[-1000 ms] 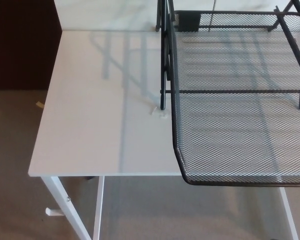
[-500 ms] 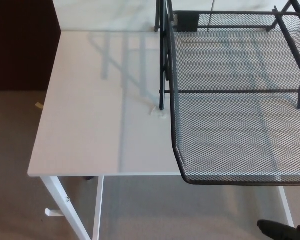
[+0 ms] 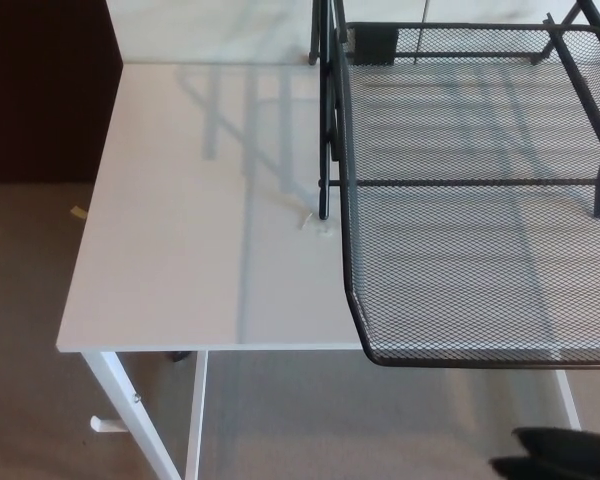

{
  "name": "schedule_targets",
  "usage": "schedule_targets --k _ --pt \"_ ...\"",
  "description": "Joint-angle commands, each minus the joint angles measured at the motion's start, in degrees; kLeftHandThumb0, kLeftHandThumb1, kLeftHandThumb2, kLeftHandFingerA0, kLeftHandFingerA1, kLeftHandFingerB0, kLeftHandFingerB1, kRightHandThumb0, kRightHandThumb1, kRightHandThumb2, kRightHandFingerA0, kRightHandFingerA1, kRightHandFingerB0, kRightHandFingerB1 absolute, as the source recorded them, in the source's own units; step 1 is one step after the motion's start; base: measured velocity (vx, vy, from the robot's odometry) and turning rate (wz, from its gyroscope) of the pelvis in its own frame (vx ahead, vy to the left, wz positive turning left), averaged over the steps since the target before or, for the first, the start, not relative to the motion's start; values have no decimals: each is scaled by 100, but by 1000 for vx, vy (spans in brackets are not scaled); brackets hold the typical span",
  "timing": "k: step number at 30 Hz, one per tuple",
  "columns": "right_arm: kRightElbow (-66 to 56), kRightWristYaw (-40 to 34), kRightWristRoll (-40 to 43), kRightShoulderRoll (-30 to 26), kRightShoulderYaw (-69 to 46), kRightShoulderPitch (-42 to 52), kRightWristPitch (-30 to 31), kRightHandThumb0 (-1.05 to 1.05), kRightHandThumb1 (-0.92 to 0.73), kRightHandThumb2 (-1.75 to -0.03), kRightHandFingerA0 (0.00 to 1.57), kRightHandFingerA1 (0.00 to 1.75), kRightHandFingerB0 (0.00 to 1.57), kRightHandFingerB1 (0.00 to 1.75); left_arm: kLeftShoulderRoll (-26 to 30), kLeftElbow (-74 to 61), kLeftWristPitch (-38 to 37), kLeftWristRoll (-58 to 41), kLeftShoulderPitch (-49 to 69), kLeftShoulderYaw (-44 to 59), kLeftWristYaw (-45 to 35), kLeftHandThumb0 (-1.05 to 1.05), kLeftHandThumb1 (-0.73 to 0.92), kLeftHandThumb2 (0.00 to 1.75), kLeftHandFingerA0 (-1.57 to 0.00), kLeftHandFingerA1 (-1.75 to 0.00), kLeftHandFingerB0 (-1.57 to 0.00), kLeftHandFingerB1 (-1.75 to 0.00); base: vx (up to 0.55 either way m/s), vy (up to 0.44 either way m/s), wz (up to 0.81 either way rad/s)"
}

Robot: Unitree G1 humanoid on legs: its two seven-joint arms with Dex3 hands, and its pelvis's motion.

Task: The robot walk towards a table in front and then pushes a layer of a file tray back to its original position using its right hand

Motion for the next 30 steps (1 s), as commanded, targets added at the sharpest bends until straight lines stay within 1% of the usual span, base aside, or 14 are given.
schedule_targets --k 1,2,6,8,11,12,14,15,16,20,21,24,25,30 --pt "-442 -239 -1627 423 -781 -464 -1356 -39 -50 -67 33 47 33 43 163 24 -152 154 7 -84 -12 -4 44 87 -38 -58 -19 -49 0 0 0" --pt "-442 -296 -2113 542 -996 -731 -1470 -40 -48 -67 32 46 33 43 167 72 -166 164 -22 -94 5 -4 44 87 -39 -58 -20 -49 0 0 0" --pt "-442 -344 -2892 694 -1068 -1262 -1451 -43 -48 -64 24 44 27 39 142 7 -160 152 -13 -97 31 -3 45 87 -41 -60 -20 -50 0 0 0" --pt "-430 -241 -3286 605 -980 -1479 -1147 -31 -44 -55 7 30 14 30 147 -12 -165 171 -25 -114 64 -3 44 86 -41 -59 -21 -50 0 0 0" --pt "-194 -355 -4053 634 -982 -1876 -1006 -36 -46 -54 1 32 9 27 164 -23 -171 198 -39 -146 75 -3 44 87 -41 -59 -20 -50 0 0 0" --pt "-107 -352 -4393 627 -971 -2006 -833 -38 -29 -67 0 22 4 25 180 -72 -161 253 -33 -193 106 -4 44 87 -41 -59 -20 -49 0 0 0" --pt "7 -402 -4660 624 -962 -2166 -747 -40 -29 -65 0 18 5 21 171 -132 -117 256 -30 -203 122 -3 45 87 -40 -59 -20 -49 0 0 0" --pt "131 -457 -4859 613 -943 -2295 -690 -45 -30 -61 0 5 8 9 168 -147 -94 260 -43 -207 144 -3 45 87 -41 -59 -20 -49 0 0 0" --pt "301 -526 -5123 596 -907 -2447 -603 -46 -30 -62 0 5 10 8 178 -136 -87 283 -65 -220 177 -5 62 57 -50 -43 -33 -36 0 0 0" --pt "499 -602 -5596 566 -880 -2631 -441 -52 -34 -64 0 6 8 4 166 -86 -109 244 -107 -197 162 -5 61 57 -51 -44 -34 -36 0 0 0" --pt "589 -682 -5747 569 -865 -2697 -411 -51 -34 -66 0 9 10 9 178 -45 -142 257 -128 -205 157 -5 61 56 -51 -44 -34 -36 0 0 0" --pt "867 -836 -6157 572 -776 -2829 -198 -53 -36 -65 0 4 10 2 196 26 -158 265 -157 -213 143 -6 60 56 -51 -43 -34 -36 0 0 0" --pt "920 -847 -6236 555 -764 -2860 -142 -52 -34 -63 0 3 14 3 195 14 -174 268 -147 -218 139 -6 60 56 -51 -44 -33 -36 0 0 0" --pt "1232 -1103 -6728 496 -704 -3072 45 -39 -29 -59 0 5 9 8 197 11 -196 276 -146 -224 159 -6 60 56 -51 -44 -34 -36 0 0 0"
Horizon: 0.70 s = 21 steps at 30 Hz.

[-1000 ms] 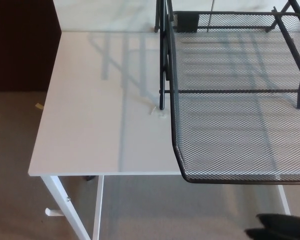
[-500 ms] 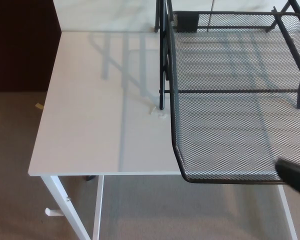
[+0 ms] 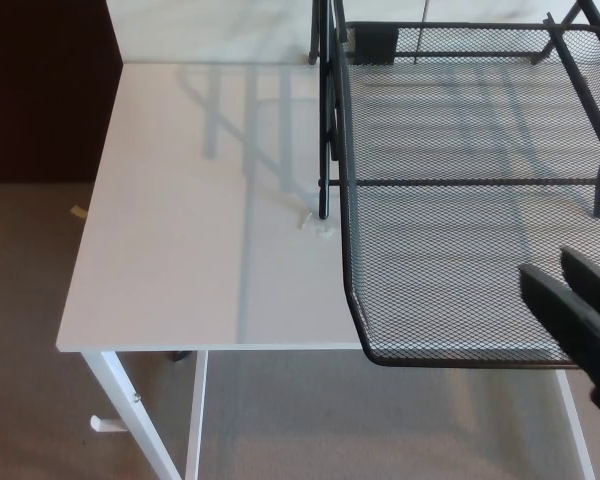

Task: The robot walk towards a table in front and then pushes a layer of a file tray back to its original position using its right hand

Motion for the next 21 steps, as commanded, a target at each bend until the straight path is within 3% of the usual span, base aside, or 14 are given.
schedule_targets --k 1,4,5,7,8,14,15,16,17,18,19,21 --pt "1016 -848 -3966 9 0 -878 407 -39 -29 -59 0 5 9 8 207 4 -184 243 -73 -100 161 -6 60 56 -51 -44 -34 -36 0 0 0" --pt "1150 -993 -4120 -47 19 -993 441 -36 -27 -60 0 10 7 13 199 -40 -147 226 -61 -97 152 -7 60 56 -50 -44 -33 -36 0 0 0" --pt "1211 -1032 -4184 -80 32 -1052 462 -33 -27 -63 0 20 6 23 198 -32 -149 222 -65 -96 147 -4 43 86 -42 -59 -20 -49 0 0 0" --pt "1347 -1120 -4286 -147 59 -1164 496 -31 -28 -66 0 26 1 28 199 -9 -167 222 -68 -95 142 -4 43 86 -42 -59 -20 -49 0 0 0" --pt "1415 -1121 -4342 -178 83 -1223 548 -30 -28 -67 0 26 0 30 202 -16 -165 245 -64 -110 170 -7 59 56 -52 -43 -34 -36 0 0 0" --pt "1880 -1245 -4552 -318 241 -1605 826 -30 -27 -64 0 21 5 26 214 -11 -156 234 -114 -110 148 -6 60 56 -51 -44 -33 -36 0 0 0" --pt "2001 -1294 -4594 -347 285 -1699 883 -29 -26 -63 0 18 6 27 218 -45 -146 251 -114 -125 160 -4 44 86 -41 -59 -20 -49 0 0 0" --pt "2077 -1330 -4633 -366 315 -1757 918 -29 -26 -62 0 16 7 26 218 -86 -133 262 -104 -136 170 -5 61 57 -50 -43 -32 -35 0 0 0" --pt "2142 -1369 -4679 -388 344 -1807 945 -29 -26 -61 0 13 7 24 214 -118 -115 253 -93 -132 166 -3 44 86 -40 -58 -20 -49 0 0 0" --pt "2180 -1393 -4699 -403 363 -1839 959 -29 -26 -61 0 13 7 24 211 -109 -111 235 -99 -119 151 -3 44 86 -40 -58 -20 -49 0 0 0" --pt "2240 -1418 -4738 -424 390 -1890 986 -30 -26 -61 0 12 7 23 208 -115 -99 236 -99 -117 163 -5 61 57 -49 -43 -33 -35 0 0 0" --pt "2377 -1516 -4909 -464 476 -2023 1056 -30 -27 -61 0 11 8 26 210 -117 -71 249 -108 -124 180 -6 61 57 -48 -42 -33 -35 0 0 0"
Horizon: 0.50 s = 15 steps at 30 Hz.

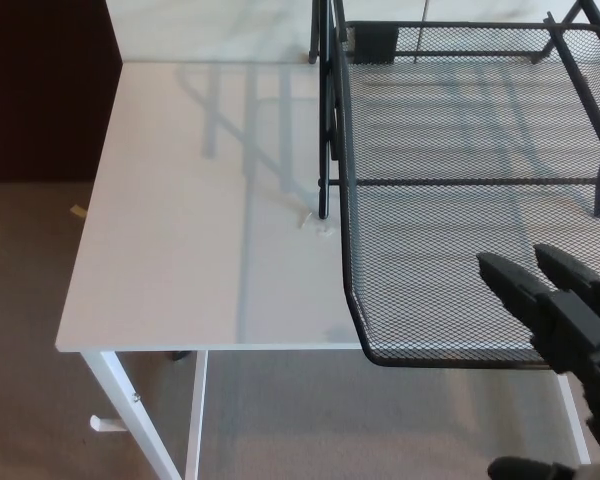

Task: The robot walk towards a table in front and then pushes a layer of a file tray back to its original position using its right hand

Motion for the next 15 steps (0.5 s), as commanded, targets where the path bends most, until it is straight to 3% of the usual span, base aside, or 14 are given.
schedule_targets --k 1,3,4,5,6,7,15 --pt "1106 -1081 -2842 -379 299 -778 678 -30 -27 -63 0 12 7 30 208 -129 -69 230 -19 -94 167 -6 60 57 -49 -42 -33 -35 0 0 0" --pt "1157 -1128 -2953 -383 375 -829 725 -32 -28 -62 0 6 9 29 210 -148 -92 255 -7 -109 186 -6 60 57 -49 -43 -33 -36 0 0 0" --pt "1219 -1161 -3084 -396 471 -880 765 -36 -29 -60 0 0 11 19 204 -185 -45 235 3 -101 174 -4 61 57 -49 -43 -33 -35 0 0 0" --pt "1271 -1185 -3144 -399 538 -915 802 -35 -29 -60 0 0 9 17 202 -199 -30 219 6 -96 154 -3 44 86 -40 -58 -20 -49 0 0 0" --pt "1304 -1207 -3162 -400 574 -942 827 -36 -29 -60 0 0 9 18 203 -206 -35 220 6 -99 154 -3 44 86 -40 -58 -20 -49 0 0 0" --pt "1354 -1250 -3195 -402 619 -981 859 -36 -29 -60 0 0 9 19 206 -211 -46 228 6 -105 163 -5 61 57 -49 -43 -33 -35 0 0 0" --pt "1834 -1506 -3468 -530 913 -1285 1163 -33 -27 -62 0 11 7 28 221 -123 -89 272 -31 -151 195 -7 60 56 -50 -43 -35 -36 0 0 0"
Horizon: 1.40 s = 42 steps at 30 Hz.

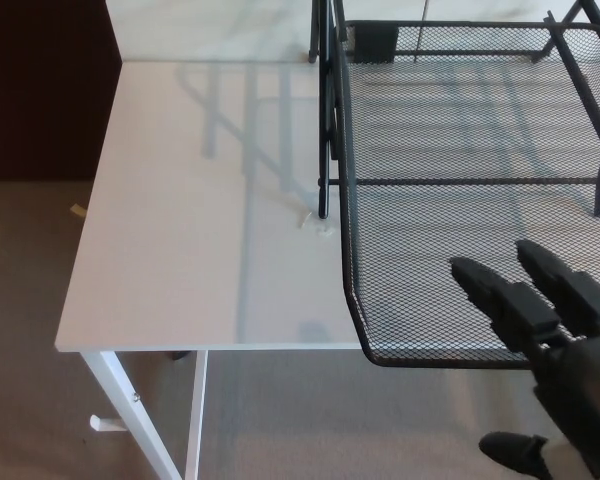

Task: The robot walk towards a table in front and then pushes a layer of a file tray back to its original position using its right hand

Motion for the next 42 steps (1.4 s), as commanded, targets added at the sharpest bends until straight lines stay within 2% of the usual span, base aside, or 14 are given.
schedule_targets --k 1,5,10,11,13,14,24,25,27,28,39,40,41,42 --pt "828 -1019 -2006 -357 403 -568 747 -34 -27 -63 0 10 7 26 229 -68 -74 240 -5 -91 163 -7 60 57 -50 -43 -34 -36 0 0 0" --pt "1117 -1328 -2183 -472 585 -741 883 -33 -28 -65 0 16 7 32 233 -80 -54 221 -6 -96 149 -7 61 57 -49 -43 -34 -36 0 0 0" --pt "1398 -1916 -2268 -563 778 -1057 970 -44 -30 -63 0 1 8 22 223 -156 -107 181 6 -82 102 -5 61 57 -49 -43 -34 -36 0 0 0" --pt "1471 -2085 -2300 -583 824 -1114 1000 -47 -31 -64 0 0 8 19 217 -160 -109 160 13 -71 75 -3 44 87 -40 -59 -21 -50 0 0 0" --pt "1613 -2468 -2321 -634 886 -1219 983 -43 -32 -64 0 0 9 21 214 -142 -97 151 5 -64 75 -3 44 86 -39 -58 -21 -50 0 0 0" --pt "1714 -2673 -2339 -666 930 -1296 983 -41 -32 -64 0 0 7 19 224 -103 -102 179 -13 -79 104 -6 61 57 -49 -43 -33 -36 0 0 0" --pt "2146 -3132 -2388 -726 1211 -1791 1228 -39 -31 -64 0 2 9 29 220 -112 -149 206 -53 -104 145 -5 61 57 -49 -43 -33 -36 0 0 0" --pt "2217 -3156 -2394 -732 1250 -1877 1267 -40 -30 -63 0 0 10 28 224 -107 -118 200 -78 -107 144 -4 44 86 -38 -58 -20 -49 0 0 0" --pt "2294 -3202 -2380 -760 1303 -1969 1320 -40 -30 -63 0 0 10 28 224 -148 -71 180 -87 -105 131 -4 44 86 -38 -58 -20 -49 0 0 0" --pt "2360 -3223 -2383 -768 1331 -2047 1355 -40 -31 -64 0 0 10 30 215 -220 -39 178 -69 -106 157 -5 62 57 -48 -43 -33 -36 0 0 0" --pt "2935 -3422 -2189 -1027 1568 -2542 1708 -45 -33 -69 0 6 8 31 205 -80 -63 105 -191 -53 92 -2 61 57 -51 -45 -35 -36 0 0 0" --pt "3012 -3438 -2144 -1041 1569 -2615 1728 -50 -35 -54 0 22 11 28 202 -106 -70 119 -201 -72 85 -1 44 87 -44 -62 -23 -51 0 0 0" --pt "3069 -3432 -2110 -1064 1578 -2662 1749 -40 -28 -71 0 20 5 36 205 -130 -64 134 -198 -91 75 -1 44 87 -44 -61 -23 -51 0 0 0" --pt "3115 -3436 -2075 -1073 1579 -2695 1755 -46 -35 -52 0 24 10 28 201 -144 -51 138 -205 -96 81 -2 44 87 -43 -61 -24 -51 0 0 0"
